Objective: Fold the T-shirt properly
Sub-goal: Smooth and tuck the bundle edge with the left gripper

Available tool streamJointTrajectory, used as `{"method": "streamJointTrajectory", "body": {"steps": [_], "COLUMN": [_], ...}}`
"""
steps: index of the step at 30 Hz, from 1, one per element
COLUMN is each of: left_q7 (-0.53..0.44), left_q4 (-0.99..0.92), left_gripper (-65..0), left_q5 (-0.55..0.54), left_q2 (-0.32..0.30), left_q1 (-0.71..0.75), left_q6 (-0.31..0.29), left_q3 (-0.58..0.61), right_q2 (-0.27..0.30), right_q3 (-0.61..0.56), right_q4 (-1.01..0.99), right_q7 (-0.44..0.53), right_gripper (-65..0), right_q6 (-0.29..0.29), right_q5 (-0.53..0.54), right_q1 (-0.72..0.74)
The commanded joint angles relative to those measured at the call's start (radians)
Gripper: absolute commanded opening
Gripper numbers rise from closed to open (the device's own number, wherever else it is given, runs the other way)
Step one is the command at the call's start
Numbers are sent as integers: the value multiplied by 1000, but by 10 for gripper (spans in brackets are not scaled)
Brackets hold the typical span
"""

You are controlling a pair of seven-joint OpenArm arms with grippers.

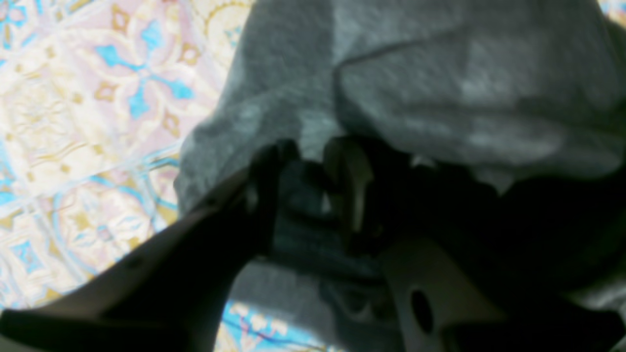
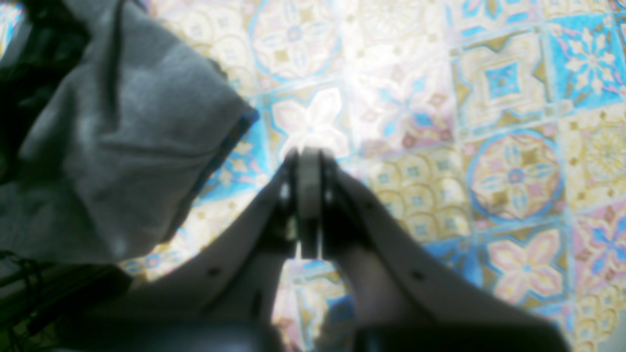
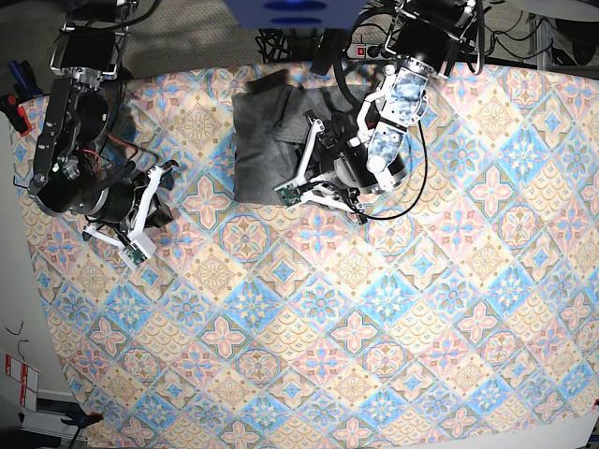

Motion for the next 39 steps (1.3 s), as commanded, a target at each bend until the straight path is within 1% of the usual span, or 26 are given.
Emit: {"method": "streamJointTrajectory", "body": {"steps": [1, 2, 6, 10, 12, 14, 15, 17, 19, 21, 23, 24, 27, 30, 32, 36, 39], "left_q7": [-2, -2, -2, -9, -12, -26, -34, -45, -20, 49, 117, 135, 140, 140, 140, 146, 138], "left_q4": [38, 58, 118, 149, 149, 167, 187, 242, 270, 265, 236, 219, 186, 181, 181, 189, 223], "left_gripper": [-460, -460, -460, -460, -460, -461, -465, -492, -505, -505, -509, -509, -509, -509, -509, -510, -510], "left_q5": [3, 3, 1, 1, -1, -1, -4, -33, -53, -45, -45, -45, -42, -42, -42, -53, -59], "left_q2": [-14, -30, -136, -242, -265, -264, -257, -190, -136, -70, -24, -9, 26, 31, 20, -80, -173], "left_q1": [-2, 6, 38, 80, 100, 106, 121, 129, 94, 20, -42, -66, -91, -94, -89, -58, -17], "left_q6": [4, 4, 4, 4, 4, 4, 4, 4, 4, 4, 4, 4, 4, 4, 4, 4, 4], "left_q3": [-5, -8, -9, -3, -8, -32, -66, -141, -166, -123, -40, 14, 135, 215, 242, 259, 265], "right_q2": [10, 9, 4, 4, 4, 4, 4, 4, 2, 2, 2, 2, 2, 2, 2, 4, 4], "right_q3": [2, 1, -1, -1, -1, -1, -1, -1, -1, -1, -1, -2, -2, -1, 4, 5, 5], "right_q4": [14, 14, 12, 12, 12, 12, 12, 12, 12, 12, 12, 12, 15, 18, 18, 18, 17], "right_q7": [14, 14, 14, 14, 14, 14, 14, 14, 14, 14, 14, 14, 14, 14, 14, 14, 14], "right_gripper": [-648, -648, -648, -648, -648, -648, -648, -648, -648, -648, -648, -648, -648, -648, -648, -648, -648], "right_q6": [2, 2, 2, 2, 2, 2, 2, 2, 2, 2, 2, 2, 2, 2, 2, 2, 2], "right_q5": [-8, -33, -129, -132, -132, -132, -132, -132, -132, -132, -132, -132, -132, -132, -132, -134, -134], "right_q1": [13, 13, 13, 13, 13, 13, 13, 13, 13, 13, 11, 11, -6, -16, -16, -26, -26]}}
